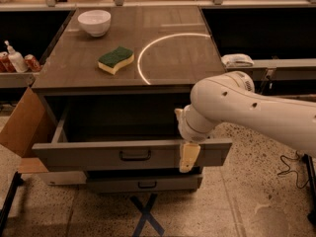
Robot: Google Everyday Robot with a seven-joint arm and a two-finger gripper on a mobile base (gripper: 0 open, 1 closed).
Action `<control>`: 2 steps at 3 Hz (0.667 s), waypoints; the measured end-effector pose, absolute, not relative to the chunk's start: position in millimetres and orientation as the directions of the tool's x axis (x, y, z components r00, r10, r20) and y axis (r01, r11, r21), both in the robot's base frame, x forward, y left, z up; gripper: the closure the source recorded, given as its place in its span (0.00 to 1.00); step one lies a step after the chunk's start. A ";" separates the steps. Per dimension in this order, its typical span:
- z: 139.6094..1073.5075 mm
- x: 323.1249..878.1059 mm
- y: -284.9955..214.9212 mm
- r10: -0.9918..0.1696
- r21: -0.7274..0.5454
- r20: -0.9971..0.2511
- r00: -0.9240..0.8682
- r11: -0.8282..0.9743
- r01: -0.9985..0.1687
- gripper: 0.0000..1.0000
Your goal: Open top drawer
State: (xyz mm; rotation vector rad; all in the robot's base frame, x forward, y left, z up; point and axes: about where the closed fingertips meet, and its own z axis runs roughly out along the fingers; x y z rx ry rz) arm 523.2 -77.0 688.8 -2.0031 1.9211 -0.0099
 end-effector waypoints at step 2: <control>683.1 514.3 -68.4 -0.962 -0.234 -0.242 0.125 -0.067 -0.970 0.00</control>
Offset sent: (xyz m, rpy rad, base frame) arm -0.0153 0.0157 -0.0119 -0.0049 0.0584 0.1135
